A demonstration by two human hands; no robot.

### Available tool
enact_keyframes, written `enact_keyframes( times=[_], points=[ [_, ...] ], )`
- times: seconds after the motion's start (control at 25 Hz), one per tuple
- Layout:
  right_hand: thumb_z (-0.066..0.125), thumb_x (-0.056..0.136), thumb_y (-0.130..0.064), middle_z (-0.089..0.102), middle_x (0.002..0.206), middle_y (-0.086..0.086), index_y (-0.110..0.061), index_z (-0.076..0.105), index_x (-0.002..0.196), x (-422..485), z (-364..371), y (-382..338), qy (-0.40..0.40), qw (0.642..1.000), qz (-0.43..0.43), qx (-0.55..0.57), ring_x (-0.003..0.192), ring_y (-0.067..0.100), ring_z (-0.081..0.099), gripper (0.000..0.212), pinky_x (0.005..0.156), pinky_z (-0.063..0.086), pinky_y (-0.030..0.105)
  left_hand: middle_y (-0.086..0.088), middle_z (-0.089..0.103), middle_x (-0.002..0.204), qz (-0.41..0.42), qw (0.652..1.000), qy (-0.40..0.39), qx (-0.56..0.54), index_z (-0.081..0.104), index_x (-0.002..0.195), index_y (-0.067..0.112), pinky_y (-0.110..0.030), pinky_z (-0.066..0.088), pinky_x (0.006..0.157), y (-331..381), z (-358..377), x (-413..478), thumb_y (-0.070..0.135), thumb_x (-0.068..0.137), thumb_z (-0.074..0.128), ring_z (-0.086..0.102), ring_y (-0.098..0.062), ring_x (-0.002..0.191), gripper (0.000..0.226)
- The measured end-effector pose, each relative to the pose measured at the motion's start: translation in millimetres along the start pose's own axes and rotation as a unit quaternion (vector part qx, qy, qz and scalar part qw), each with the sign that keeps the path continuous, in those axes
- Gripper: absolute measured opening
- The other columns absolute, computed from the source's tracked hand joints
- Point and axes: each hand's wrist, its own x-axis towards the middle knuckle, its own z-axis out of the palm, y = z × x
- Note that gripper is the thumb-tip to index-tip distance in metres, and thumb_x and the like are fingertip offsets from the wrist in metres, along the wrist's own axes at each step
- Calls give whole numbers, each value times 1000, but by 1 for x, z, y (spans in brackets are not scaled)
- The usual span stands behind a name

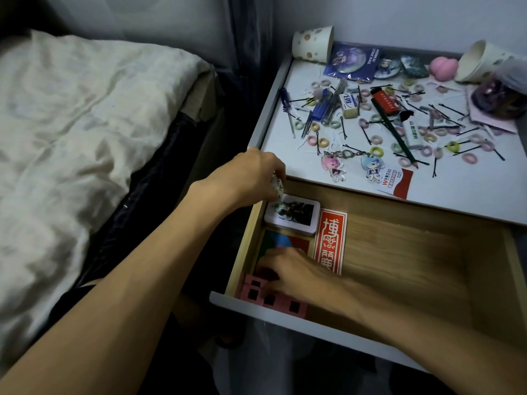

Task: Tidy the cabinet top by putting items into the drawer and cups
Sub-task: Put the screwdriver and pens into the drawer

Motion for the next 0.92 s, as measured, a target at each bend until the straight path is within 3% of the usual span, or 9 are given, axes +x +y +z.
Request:
enact_keyframes(
  times=[0.2,0.32,0.44,0.56,0.76,0.92],
  points=[
    [68,88,-26,58,123,0,-17,60,125,0,-4,2,-12,999,5,33,114,9,56,39,95,44,18,-7,58,115,1,1000,-1,0,67,113,30,-29,50,75,0,0,0,25,80,76,62,-24,96,35],
    [66,89,-26,58,123,0,-19,62,122,-6,-13,16,56,996,66,22,114,12,57,33,98,48,26,-7,59,115,1,1000,-3,2,67,113,30,-29,48,74,-1,-1,0,26,79,76,62,-25,98,36],
    [70,86,-25,58,117,0,-19,63,119,-15,-16,28,102,985,136,-26,106,16,60,34,89,53,33,-7,59,115,4,1000,-1,6,67,113,30,-32,52,78,-1,-1,1,26,79,76,62,-25,98,35],
    [72,85,-25,55,121,1,-17,56,125,-17,-11,27,101,980,158,-69,106,19,59,44,85,53,32,-9,59,115,7,1000,1,6,67,112,30,-36,55,81,0,0,1,27,79,76,63,-26,97,34],
    [72,85,-29,54,122,0,-19,56,126,-15,-12,24,126,974,181,-52,103,18,59,45,83,50,27,-6,59,114,7,1000,-2,4,67,112,31,-33,54,78,-2,1,1,30,78,77,62,-24,97,35],
    [65,89,-37,56,123,1,-22,50,128,-15,-11,19,103,972,176,-114,105,17,59,44,84,47,29,-6,59,114,8,1000,-1,6,67,112,31,-32,54,77,-1,2,3,27,79,76,62,-23,97,34]
  ],
)
